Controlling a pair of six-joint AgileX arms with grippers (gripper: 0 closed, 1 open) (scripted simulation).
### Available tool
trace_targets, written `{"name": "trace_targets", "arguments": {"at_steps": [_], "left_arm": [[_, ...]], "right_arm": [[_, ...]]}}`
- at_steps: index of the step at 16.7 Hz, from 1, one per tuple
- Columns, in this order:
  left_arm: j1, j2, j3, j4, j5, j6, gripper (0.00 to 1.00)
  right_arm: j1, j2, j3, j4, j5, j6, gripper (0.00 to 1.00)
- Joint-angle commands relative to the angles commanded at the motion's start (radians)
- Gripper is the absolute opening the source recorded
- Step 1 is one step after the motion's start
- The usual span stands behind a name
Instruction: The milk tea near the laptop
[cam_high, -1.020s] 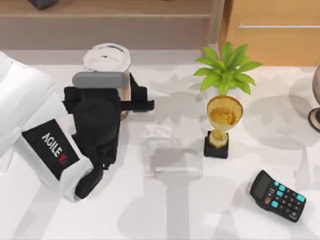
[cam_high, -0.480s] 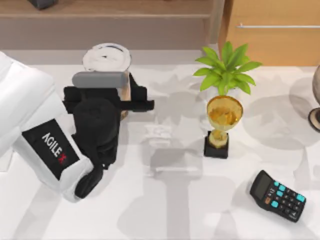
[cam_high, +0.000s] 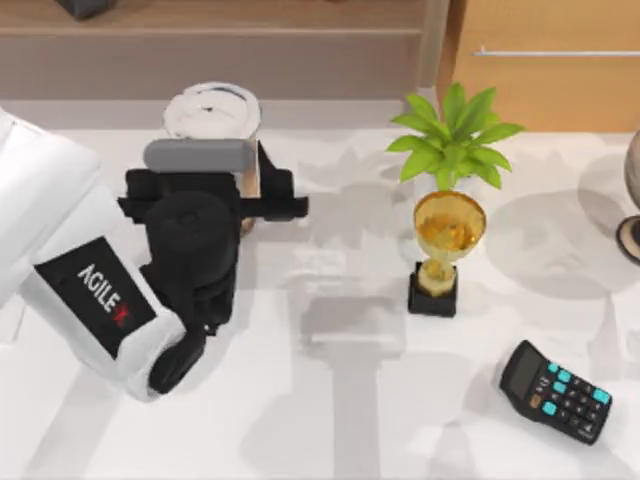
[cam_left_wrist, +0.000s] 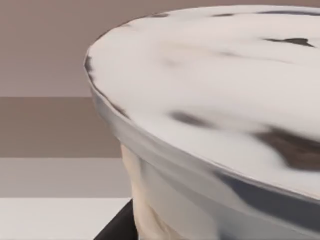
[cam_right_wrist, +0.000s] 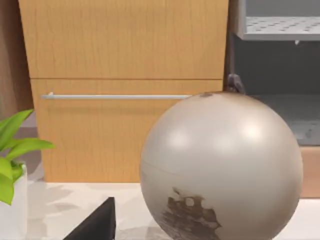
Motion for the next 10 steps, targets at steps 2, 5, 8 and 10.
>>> {"name": "trace_targets", "arguments": {"at_steps": [2, 5, 8, 10], "left_arm": [[0.000, -0.012, 0.000, -0.010, 0.000, 0.000, 0.00], [0.000, -0.018, 0.000, -0.017, 0.000, 0.000, 0.00], [0.001, -0.023, 0.009, -0.006, 0.001, 0.001, 0.00], [0.010, -0.056, 0.024, 0.014, 0.008, 0.002, 0.00]], "right_arm": [[0.000, 0.000, 0.000, 0.000, 0.000, 0.000, 1.00], [0.000, 0.000, 0.000, 0.000, 0.000, 0.000, 1.00], [0.000, 0.000, 0.000, 0.000, 0.000, 0.000, 1.00], [0.000, 0.000, 0.000, 0.000, 0.000, 0.000, 1.00]]}}
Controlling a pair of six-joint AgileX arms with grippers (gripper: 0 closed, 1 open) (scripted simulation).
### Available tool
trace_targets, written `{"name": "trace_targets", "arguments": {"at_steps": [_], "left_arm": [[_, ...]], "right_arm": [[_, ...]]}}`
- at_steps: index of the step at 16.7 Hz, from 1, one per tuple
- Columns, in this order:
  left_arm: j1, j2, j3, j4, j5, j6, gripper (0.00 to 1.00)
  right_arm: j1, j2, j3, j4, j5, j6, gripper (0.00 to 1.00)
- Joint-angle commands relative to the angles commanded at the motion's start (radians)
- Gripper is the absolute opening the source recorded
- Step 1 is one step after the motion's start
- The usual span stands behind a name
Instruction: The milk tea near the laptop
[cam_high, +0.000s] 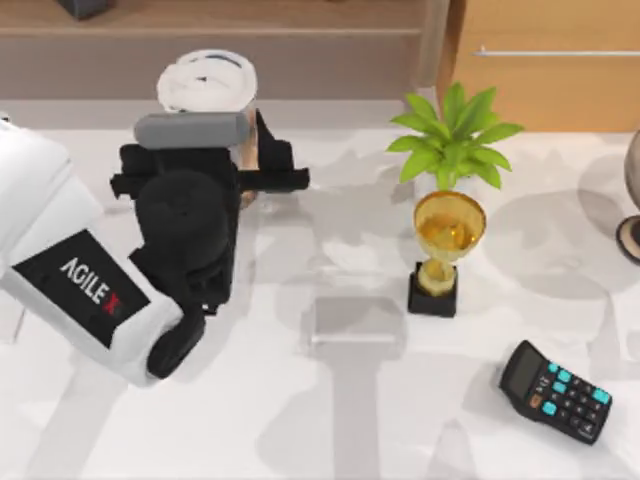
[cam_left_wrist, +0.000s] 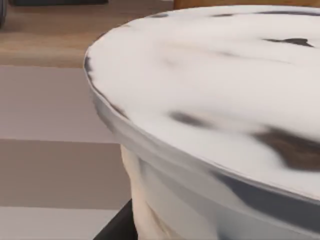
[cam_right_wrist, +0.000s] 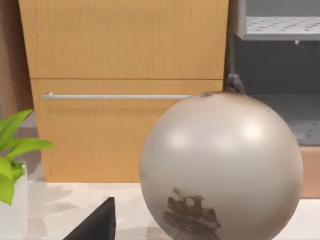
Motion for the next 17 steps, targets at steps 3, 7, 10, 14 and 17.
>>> {"name": "trace_targets", "arguments": {"at_steps": [3, 7, 10, 14, 17], "left_arm": [[0.026, -0.066, -0.003, 0.023, 0.020, 0.005, 0.00], [0.078, -0.159, -0.052, 0.038, 0.057, 0.016, 0.00], [0.123, -0.227, -0.113, 0.036, 0.092, 0.025, 0.00], [0.183, -0.308, -0.215, 0.022, 0.148, 0.034, 0.00], [0.226, -0.359, -0.296, 0.006, 0.194, 0.039, 0.00]], "right_arm": [[0.000, 0.000, 0.000, 0.000, 0.000, 0.000, 1.00], [0.000, 0.000, 0.000, 0.000, 0.000, 0.000, 1.00], [0.000, 0.000, 0.000, 0.000, 0.000, 0.000, 1.00], [0.000, 0.000, 0.000, 0.000, 0.000, 0.000, 1.00], [0.000, 0.000, 0.000, 0.000, 0.000, 0.000, 1.00]]}}
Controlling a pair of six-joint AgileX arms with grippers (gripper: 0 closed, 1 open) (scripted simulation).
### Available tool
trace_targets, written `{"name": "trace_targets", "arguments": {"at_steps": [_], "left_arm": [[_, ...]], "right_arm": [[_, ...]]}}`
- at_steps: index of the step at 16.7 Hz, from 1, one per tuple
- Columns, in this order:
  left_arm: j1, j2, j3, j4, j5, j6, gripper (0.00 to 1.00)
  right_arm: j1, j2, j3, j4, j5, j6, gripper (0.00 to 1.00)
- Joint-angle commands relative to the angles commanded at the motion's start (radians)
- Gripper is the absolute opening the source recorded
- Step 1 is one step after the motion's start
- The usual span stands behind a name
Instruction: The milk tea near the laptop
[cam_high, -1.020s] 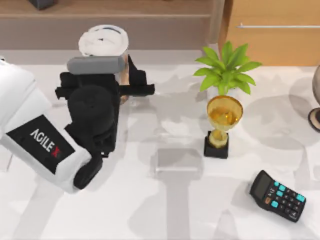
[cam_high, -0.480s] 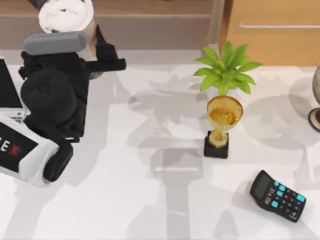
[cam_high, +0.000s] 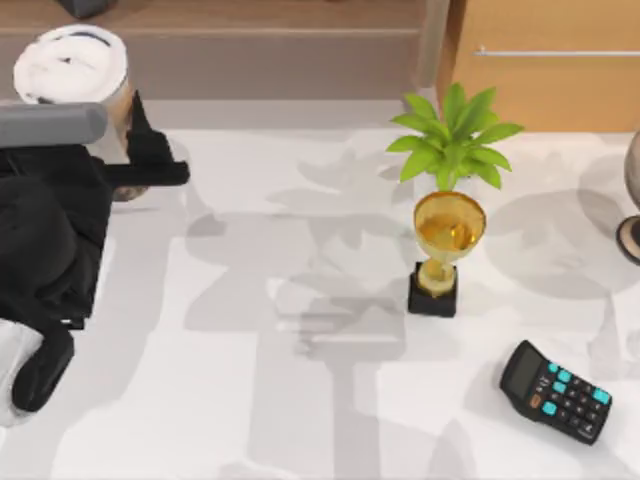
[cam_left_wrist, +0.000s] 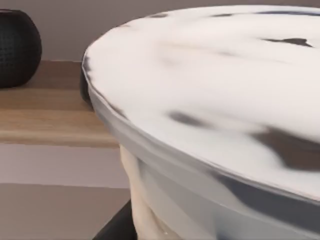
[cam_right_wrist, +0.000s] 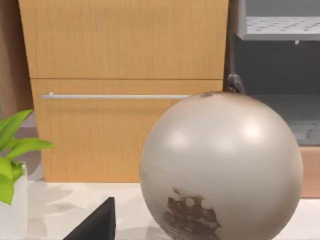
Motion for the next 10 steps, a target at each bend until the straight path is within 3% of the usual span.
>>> {"name": "trace_targets", "arguments": {"at_steps": [10], "left_arm": [[0.094, -0.085, -0.195, -0.037, 0.117, -0.001, 0.00]], "right_arm": [[0.000, 0.000, 0.000, 0.000, 0.000, 0.000, 1.00]]}}
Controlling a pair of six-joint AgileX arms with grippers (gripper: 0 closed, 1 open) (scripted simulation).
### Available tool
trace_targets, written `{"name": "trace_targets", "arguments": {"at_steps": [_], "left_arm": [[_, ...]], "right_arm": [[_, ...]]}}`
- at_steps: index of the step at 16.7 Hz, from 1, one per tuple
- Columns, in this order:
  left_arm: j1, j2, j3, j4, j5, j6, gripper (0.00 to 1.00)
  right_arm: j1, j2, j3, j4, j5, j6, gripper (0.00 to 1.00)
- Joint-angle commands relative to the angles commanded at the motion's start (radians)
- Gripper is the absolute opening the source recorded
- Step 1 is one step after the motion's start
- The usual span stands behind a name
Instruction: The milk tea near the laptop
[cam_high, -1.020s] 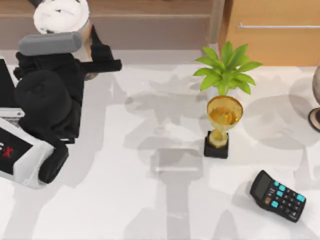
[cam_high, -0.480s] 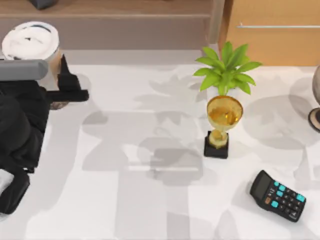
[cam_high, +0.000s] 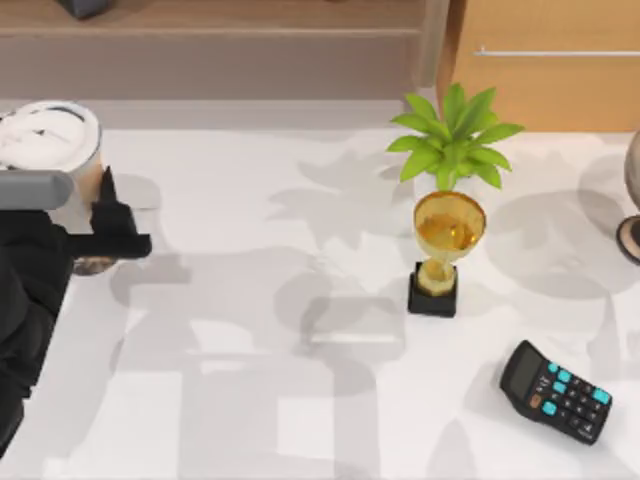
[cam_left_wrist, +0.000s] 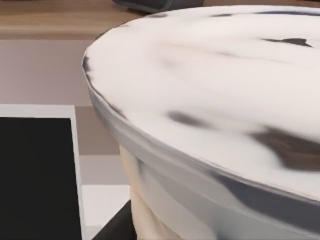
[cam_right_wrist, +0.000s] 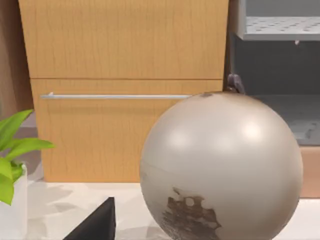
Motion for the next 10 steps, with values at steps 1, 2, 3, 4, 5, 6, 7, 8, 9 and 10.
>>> {"name": "trace_targets", "arguments": {"at_steps": [1, 2, 3, 4, 5, 6, 7, 8, 9, 10], "left_arm": [[0.003, -0.002, -0.006, -0.001, 0.004, -0.001, 0.00], [0.004, -0.002, -0.009, -0.001, 0.006, -0.001, 0.00], [0.004, -0.002, -0.009, -0.001, 0.006, -0.001, 0.00], [0.004, -0.002, -0.009, -0.001, 0.006, -0.001, 0.00], [0.004, -0.002, -0.009, -0.001, 0.006, -0.001, 0.00], [0.004, -0.002, -0.009, -0.001, 0.006, -0.001, 0.00], [0.000, 0.002, -0.006, -0.001, 0.004, 0.001, 0.00], [0.000, 0.002, -0.006, 0.000, 0.004, 0.001, 0.00], [-0.001, 0.002, -0.004, 0.005, 0.004, 0.000, 0.00], [-0.002, 0.004, -0.001, 0.013, 0.005, 0.000, 0.00]], "right_arm": [[0.000, 0.000, 0.000, 0.000, 0.000, 0.000, 1.00], [0.000, 0.000, 0.000, 0.000, 0.000, 0.000, 1.00], [0.000, 0.000, 0.000, 0.000, 0.000, 0.000, 1.00], [0.000, 0.000, 0.000, 0.000, 0.000, 0.000, 1.00], [0.000, 0.000, 0.000, 0.000, 0.000, 0.000, 1.00], [0.000, 0.000, 0.000, 0.000, 0.000, 0.000, 1.00], [0.000, 0.000, 0.000, 0.000, 0.000, 0.000, 1.00], [0.000, 0.000, 0.000, 0.000, 0.000, 0.000, 1.00], [0.000, 0.000, 0.000, 0.000, 0.000, 0.000, 1.00], [0.000, 0.000, 0.000, 0.000, 0.000, 0.000, 1.00]]}}
